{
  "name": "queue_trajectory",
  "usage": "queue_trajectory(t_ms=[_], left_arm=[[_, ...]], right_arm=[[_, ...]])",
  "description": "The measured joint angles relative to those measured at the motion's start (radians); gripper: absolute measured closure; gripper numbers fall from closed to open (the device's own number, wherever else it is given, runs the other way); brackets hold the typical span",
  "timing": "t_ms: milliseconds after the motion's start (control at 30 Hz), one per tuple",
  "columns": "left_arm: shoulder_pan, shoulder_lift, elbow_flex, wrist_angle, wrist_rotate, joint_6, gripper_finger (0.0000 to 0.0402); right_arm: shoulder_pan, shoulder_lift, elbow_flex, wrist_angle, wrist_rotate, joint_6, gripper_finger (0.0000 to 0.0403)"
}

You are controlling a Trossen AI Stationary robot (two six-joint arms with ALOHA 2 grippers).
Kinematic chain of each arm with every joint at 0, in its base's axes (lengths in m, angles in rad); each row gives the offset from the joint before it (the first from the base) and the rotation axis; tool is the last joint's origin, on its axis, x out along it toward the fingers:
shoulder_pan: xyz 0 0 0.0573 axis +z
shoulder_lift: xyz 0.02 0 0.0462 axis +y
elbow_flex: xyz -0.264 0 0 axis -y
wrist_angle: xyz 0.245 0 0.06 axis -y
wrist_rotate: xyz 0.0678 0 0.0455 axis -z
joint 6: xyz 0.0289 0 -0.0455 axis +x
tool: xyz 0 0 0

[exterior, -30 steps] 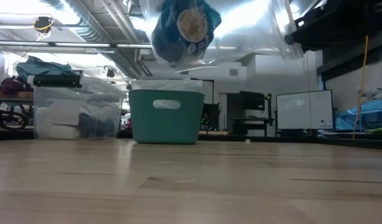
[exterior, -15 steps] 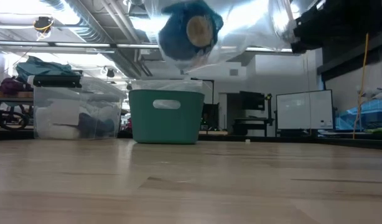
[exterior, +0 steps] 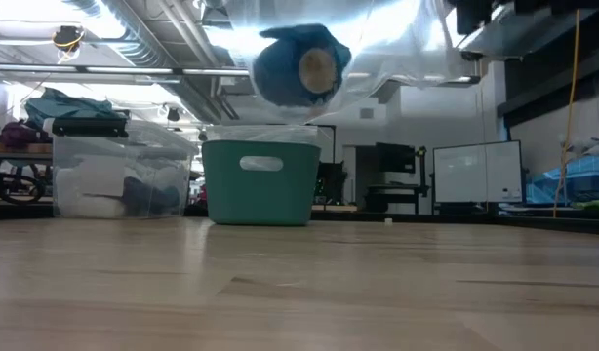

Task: Roll bandage
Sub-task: Put the transparent zip bag into the green bin

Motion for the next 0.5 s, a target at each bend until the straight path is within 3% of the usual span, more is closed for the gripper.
queue_trajectory(t_ms=[167,500], left_arm=[[0.012,0.0,-0.001,0.104,-0.034,0.107,0.0401],[0.102,-0.003,0.04,0.438,-0.073,0.541,0.0401]], right_arm=[[0.0,-0.106,0.001,0.018,0.089,-0.065,0.0169],[0.0,-0.219,0.001,0.01,0.158,-0.127,0.0168]])
